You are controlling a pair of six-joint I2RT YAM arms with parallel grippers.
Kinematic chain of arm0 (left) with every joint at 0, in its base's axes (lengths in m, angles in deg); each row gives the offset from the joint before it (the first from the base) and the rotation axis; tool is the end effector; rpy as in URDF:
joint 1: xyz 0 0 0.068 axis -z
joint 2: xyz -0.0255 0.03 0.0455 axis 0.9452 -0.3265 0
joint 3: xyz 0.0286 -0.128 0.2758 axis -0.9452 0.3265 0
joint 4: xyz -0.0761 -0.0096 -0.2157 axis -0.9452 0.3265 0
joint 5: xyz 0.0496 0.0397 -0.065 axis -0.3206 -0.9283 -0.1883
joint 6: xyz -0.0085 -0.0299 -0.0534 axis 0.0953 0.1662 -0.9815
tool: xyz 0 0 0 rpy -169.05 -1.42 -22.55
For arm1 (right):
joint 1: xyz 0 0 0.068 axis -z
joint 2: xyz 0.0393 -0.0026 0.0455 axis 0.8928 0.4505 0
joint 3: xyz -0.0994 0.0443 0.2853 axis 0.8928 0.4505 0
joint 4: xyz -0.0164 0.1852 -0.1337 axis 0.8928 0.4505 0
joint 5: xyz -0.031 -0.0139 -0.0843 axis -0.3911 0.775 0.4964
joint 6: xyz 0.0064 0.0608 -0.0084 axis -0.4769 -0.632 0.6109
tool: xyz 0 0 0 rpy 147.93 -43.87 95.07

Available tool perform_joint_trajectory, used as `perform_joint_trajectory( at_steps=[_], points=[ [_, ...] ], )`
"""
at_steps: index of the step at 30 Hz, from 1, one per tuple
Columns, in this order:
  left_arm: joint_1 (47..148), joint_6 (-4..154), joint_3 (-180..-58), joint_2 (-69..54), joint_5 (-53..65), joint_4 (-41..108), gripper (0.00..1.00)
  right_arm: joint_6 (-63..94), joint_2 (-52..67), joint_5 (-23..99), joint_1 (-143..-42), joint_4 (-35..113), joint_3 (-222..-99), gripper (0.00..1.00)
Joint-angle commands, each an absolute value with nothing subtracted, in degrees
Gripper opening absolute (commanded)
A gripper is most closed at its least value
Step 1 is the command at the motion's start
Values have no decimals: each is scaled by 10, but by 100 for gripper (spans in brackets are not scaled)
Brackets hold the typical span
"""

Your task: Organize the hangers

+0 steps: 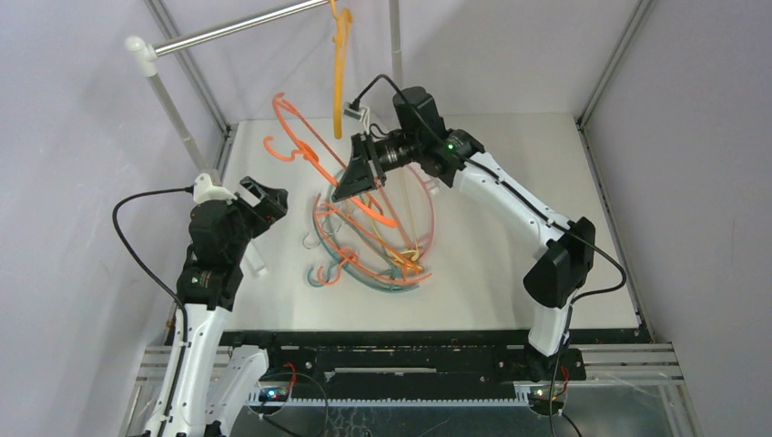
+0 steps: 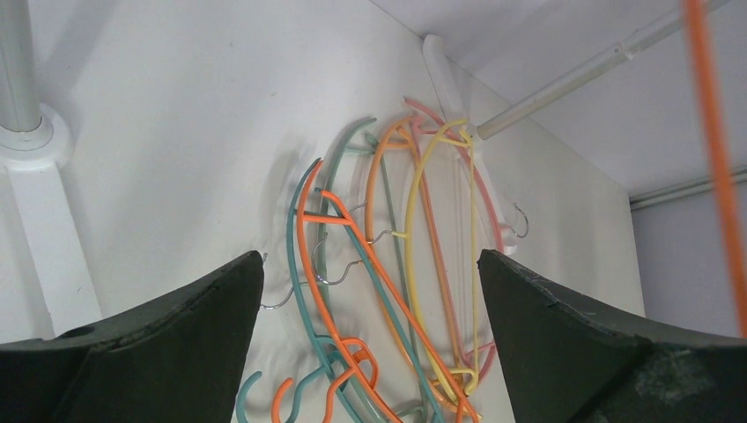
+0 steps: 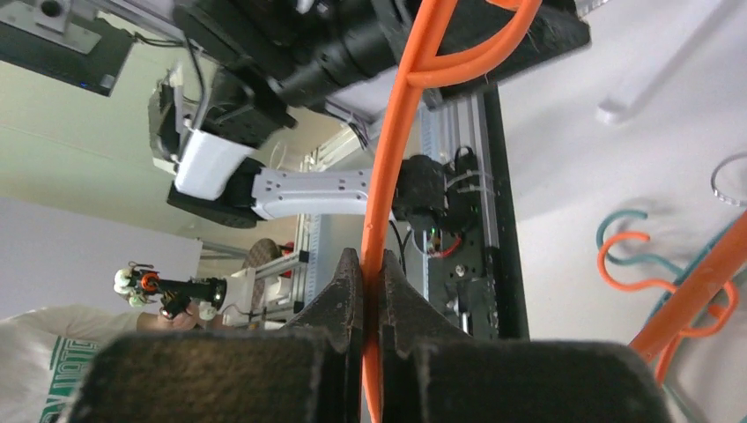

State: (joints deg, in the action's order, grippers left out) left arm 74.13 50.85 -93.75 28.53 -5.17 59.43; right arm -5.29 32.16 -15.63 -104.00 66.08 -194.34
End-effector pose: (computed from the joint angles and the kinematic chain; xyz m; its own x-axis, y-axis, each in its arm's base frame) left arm 0.1063 -0.0035 0.3552 -0.2287 -0.5749 -0.7856 -0.1620 0.8182 -0.5516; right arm 0.2721 0.2884 0.4356 -0.6967 -0.3038 -0.6499 -0.6783 -0.0157 0.7346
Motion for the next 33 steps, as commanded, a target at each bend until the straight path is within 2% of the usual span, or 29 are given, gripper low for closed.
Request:
perform_joint_trajectory(
  at_steps=[1, 11, 23, 30, 33],
  points=[
    [745, 509, -948, 286, -68, 568, 96, -94, 273, -163, -1037, 588, -1991, 0],
    [746, 513, -946, 295, -67, 565, 96, -223, 314, -114, -1030, 445, -2047, 0],
    [746, 534, -946, 292, -60, 566, 96, -300, 385, -18, -1043, 423, -2145, 0],
    [746, 547, -954, 283, -58, 564, 96, -274, 330, 74, -1014, 461, -2089, 0],
    [746, 552, -957, 280, -57, 565, 96, -287, 337, 75, -1001, 446, -2097, 0]
  ],
)
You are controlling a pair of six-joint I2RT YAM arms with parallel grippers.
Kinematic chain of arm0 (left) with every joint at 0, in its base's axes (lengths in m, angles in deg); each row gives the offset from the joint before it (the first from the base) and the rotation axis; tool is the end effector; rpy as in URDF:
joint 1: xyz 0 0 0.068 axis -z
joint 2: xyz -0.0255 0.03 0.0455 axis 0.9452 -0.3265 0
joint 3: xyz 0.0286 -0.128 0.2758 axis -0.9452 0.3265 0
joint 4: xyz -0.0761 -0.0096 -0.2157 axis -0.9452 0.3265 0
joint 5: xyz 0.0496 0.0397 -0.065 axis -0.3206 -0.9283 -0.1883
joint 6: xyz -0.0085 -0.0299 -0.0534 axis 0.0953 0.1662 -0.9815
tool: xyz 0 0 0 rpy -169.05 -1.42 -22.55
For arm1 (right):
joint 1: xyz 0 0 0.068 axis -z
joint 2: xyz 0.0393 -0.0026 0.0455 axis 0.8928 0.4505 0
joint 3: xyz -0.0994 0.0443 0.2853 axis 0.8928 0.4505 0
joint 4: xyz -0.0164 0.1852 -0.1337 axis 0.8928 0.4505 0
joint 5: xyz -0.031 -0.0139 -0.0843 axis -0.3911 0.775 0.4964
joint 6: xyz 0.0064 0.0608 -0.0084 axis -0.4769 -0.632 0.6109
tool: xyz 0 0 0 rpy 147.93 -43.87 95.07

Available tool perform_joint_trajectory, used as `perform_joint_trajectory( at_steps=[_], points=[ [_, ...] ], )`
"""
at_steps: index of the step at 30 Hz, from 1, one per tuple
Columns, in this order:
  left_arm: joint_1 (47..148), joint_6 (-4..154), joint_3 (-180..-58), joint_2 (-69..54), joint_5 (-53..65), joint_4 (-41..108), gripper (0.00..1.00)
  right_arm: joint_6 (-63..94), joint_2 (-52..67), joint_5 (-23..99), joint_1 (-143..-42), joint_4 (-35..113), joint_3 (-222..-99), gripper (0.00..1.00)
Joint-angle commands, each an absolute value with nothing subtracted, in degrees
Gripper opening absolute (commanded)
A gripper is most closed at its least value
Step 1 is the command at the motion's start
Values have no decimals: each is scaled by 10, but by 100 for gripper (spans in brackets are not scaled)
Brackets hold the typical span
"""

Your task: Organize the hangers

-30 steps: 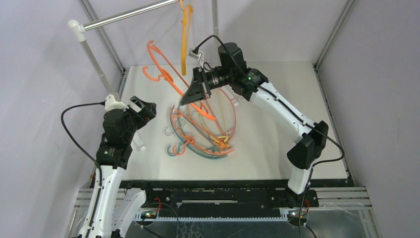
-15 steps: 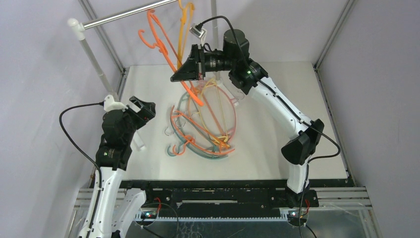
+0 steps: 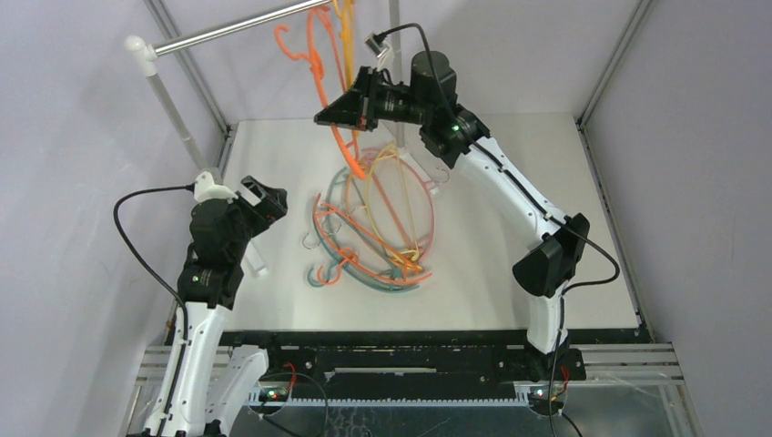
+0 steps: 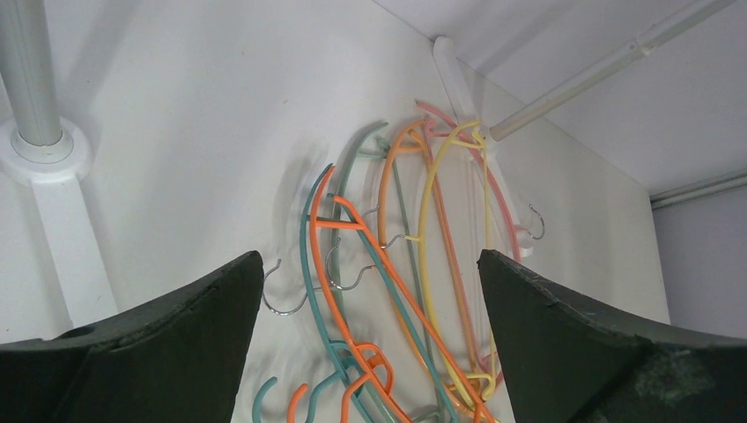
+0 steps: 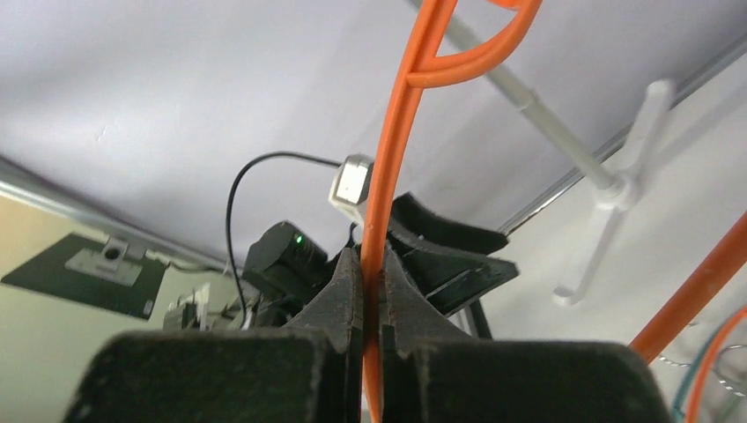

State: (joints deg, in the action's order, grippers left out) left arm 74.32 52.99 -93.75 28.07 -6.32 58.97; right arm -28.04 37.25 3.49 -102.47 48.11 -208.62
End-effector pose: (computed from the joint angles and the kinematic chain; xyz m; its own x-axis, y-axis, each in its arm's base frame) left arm 0.1085 -0.0030 0.3554 -0.2257 -0.5431 -0.8088 -0.1665 0.8395 -0.5172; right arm 0.3095 0.2929 0.5046 -0.7291 0.1453 -0.6688 -0.6667 0.0704 0.7420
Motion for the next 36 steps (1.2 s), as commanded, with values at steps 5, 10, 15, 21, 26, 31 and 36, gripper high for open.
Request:
perform_joint_trajectory(
  at_steps=[5, 10, 15, 21, 26, 31, 36],
  points=[
    [746, 556, -965, 270, -58, 563, 96, -306, 386, 77, -999, 440, -2172, 0],
    [746, 561, -969, 259, -60, 560, 96, -360, 459, 69, -997, 413, -2246, 0],
    [746, 563, -963, 257, -66, 559, 97, -394, 494, 53, -998, 385, -2266, 0],
    [746, 557, -950, 253, -70, 551, 97, -336, 451, 54, -1015, 420, -2217, 0],
    [746, 559, -958, 243, -69, 544, 97, -333, 433, 32, -1013, 423, -2196, 0],
    [746, 560, -962, 227, -67, 538, 97, -341, 387, 17, -1002, 411, -2134, 0],
    [746, 553, -958, 215, -59, 520, 97, -338, 345, -7, -991, 419, -2091, 0]
  ],
)
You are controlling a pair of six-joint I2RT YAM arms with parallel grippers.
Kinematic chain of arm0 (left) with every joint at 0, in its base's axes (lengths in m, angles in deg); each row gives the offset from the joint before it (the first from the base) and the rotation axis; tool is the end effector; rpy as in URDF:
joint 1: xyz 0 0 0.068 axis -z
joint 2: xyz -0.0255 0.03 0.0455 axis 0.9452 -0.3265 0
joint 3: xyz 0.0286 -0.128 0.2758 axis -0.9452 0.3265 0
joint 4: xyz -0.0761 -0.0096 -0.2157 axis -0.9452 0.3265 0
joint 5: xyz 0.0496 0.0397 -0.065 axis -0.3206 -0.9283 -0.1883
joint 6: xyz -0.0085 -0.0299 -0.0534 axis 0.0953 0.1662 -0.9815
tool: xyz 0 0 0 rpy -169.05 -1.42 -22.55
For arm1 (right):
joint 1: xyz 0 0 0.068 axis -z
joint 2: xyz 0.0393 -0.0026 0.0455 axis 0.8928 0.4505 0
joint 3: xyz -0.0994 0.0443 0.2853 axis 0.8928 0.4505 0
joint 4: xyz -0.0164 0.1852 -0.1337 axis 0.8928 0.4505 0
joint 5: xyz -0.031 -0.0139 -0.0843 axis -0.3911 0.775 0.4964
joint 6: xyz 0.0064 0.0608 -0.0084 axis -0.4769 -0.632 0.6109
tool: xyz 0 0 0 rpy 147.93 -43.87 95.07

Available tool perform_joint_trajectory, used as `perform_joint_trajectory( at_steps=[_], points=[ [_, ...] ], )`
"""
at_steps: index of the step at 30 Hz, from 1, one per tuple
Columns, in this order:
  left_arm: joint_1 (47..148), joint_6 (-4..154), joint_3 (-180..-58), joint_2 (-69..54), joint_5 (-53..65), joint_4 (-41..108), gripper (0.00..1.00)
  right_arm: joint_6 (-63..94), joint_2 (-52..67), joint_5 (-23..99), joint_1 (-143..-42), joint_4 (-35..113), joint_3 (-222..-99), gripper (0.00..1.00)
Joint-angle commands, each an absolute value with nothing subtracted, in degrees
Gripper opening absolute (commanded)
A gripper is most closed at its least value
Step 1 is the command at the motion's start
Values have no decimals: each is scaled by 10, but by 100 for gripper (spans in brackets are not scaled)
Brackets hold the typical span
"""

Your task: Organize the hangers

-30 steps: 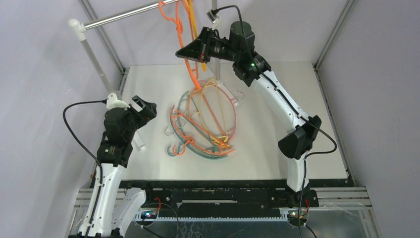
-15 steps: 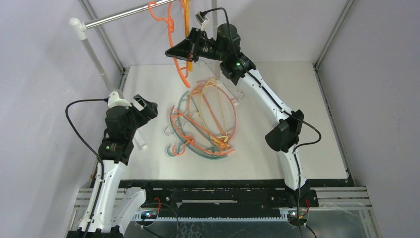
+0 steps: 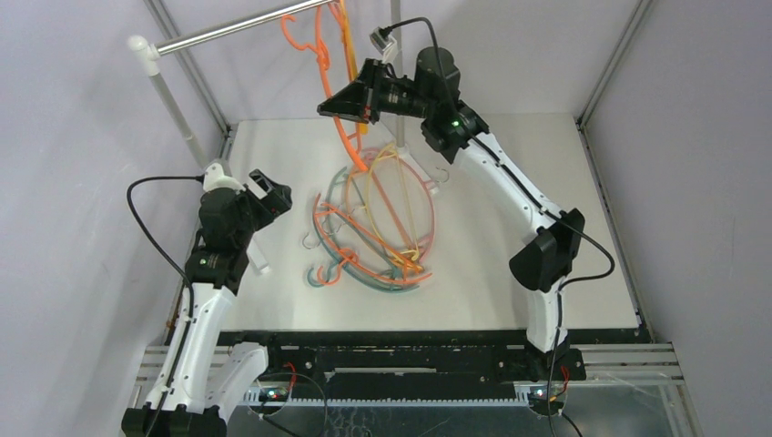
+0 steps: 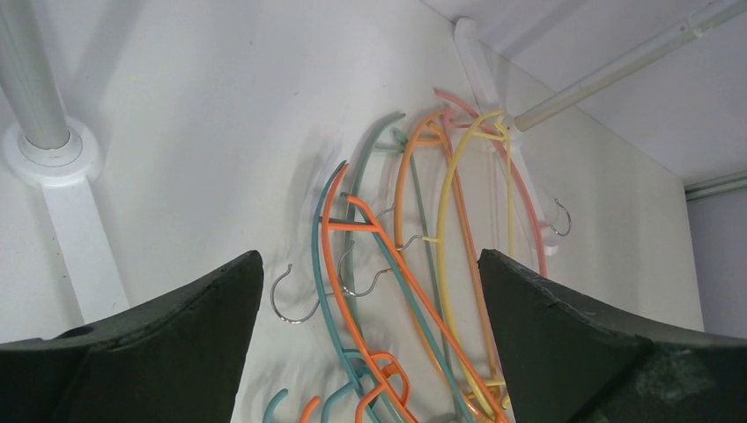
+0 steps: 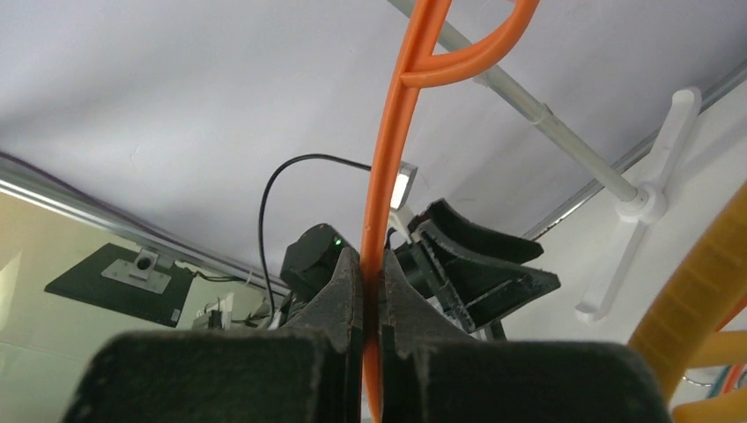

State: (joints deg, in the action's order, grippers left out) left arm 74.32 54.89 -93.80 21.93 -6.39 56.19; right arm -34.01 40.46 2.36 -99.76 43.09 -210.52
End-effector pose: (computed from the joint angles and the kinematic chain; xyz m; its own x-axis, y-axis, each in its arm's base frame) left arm 0.1359 -0.0046 0.3503 -0.2777 -0.5122 -0.8127 -0.1878 0.8586 -0.4769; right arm 0.3358 0.2883 0.5008 -0.7580 0.1965 -0.6219 -0.6273 0.0413 0.7777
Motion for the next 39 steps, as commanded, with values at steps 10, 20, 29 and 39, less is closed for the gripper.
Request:
perform_joint_trajectory(
  at_steps=[10, 20, 29, 39],
  points=[
    [746, 559, -951, 211, -57, 503, 97, -329, 308, -86, -976, 432, -2065, 0],
    [746, 551, -937, 215, -51, 486, 96, -366, 340, -126, -909, 414, -2063, 0],
    [746, 541, -918, 223, -59, 472, 97, -440, 370, -166, -935, 359, -2105, 0],
    [746, 540, -921, 228, -67, 473, 97, -448, 429, -144, -954, 353, -2182, 0]
  ],
)
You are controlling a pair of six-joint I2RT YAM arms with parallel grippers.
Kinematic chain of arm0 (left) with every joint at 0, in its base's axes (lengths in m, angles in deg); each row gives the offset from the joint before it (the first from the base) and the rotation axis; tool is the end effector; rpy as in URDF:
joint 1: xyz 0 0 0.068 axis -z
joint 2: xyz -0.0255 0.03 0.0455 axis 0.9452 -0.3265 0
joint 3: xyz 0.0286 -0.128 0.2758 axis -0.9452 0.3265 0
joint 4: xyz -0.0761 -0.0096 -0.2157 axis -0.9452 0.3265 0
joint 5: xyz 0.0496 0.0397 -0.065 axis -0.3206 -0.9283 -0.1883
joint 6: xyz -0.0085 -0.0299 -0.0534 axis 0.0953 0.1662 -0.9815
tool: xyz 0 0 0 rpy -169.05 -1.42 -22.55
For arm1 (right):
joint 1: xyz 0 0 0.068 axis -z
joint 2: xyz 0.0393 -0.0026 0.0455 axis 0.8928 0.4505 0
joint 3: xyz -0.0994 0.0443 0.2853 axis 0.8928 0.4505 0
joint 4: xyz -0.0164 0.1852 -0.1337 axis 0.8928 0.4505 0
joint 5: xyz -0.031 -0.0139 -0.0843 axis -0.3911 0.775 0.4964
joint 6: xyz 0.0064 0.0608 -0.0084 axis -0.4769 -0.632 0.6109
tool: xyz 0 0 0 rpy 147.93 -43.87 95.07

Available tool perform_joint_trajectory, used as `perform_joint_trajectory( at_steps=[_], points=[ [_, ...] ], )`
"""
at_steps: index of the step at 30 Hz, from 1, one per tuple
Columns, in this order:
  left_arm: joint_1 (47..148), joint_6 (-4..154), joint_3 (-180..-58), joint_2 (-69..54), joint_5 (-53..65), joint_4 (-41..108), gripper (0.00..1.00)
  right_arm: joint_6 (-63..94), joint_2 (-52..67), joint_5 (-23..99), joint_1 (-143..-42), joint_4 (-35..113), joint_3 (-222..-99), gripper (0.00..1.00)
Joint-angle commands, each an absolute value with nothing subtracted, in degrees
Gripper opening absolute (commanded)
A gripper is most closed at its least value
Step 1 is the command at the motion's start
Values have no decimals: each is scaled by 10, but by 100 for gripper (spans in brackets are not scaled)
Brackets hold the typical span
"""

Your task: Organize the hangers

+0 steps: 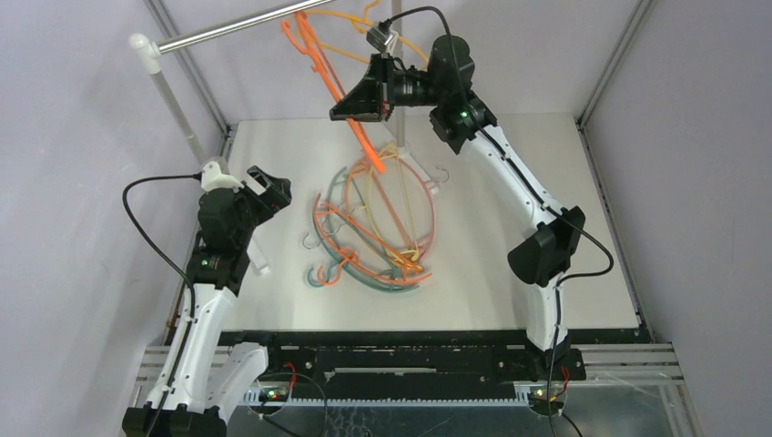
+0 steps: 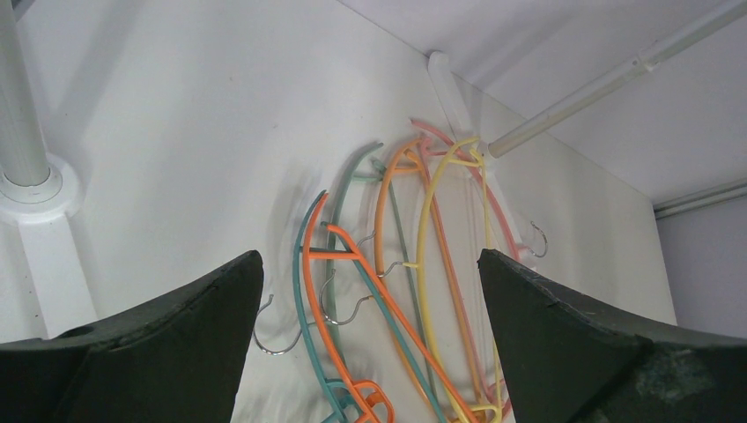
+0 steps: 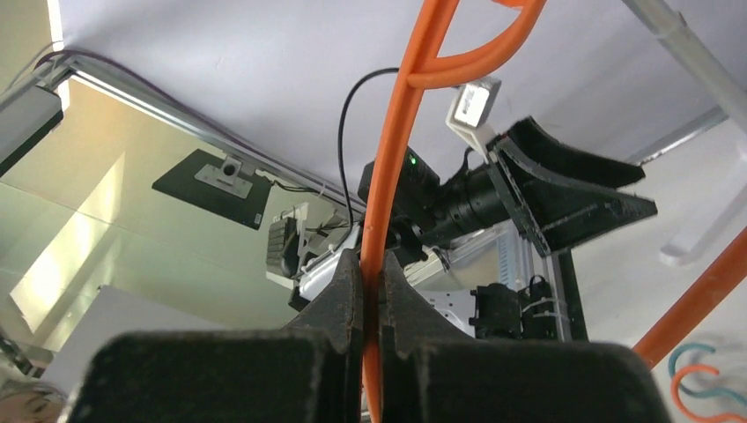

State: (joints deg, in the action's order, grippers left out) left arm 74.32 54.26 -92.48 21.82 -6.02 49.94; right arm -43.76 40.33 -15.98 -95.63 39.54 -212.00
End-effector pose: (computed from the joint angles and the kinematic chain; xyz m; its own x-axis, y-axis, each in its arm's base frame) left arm 0.1408 -0.0052 0.3551 -0.2104 -0.5257 -0.8243 -0.1440 0.8506 -0.5057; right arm 0.3368 0.2621 0.5135 -0.8227 -0.0016 -0.5685 -0.5638 -0.1264 0.8162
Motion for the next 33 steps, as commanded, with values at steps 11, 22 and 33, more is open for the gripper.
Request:
perform_joint_trajectory(
  at_steps=[11, 22, 33],
  points=[
    [746, 556, -934, 232, -72, 500, 97, -554, 551, -114, -962, 221, -2304, 0],
    [746, 551, -924, 217, -63, 483, 97, -537, 510, -107, -959, 216, -2252, 0],
    [746, 556, -940, 223, -72, 502, 97, -537, 567, -3, -947, 232, -2300, 0]
  ],
)
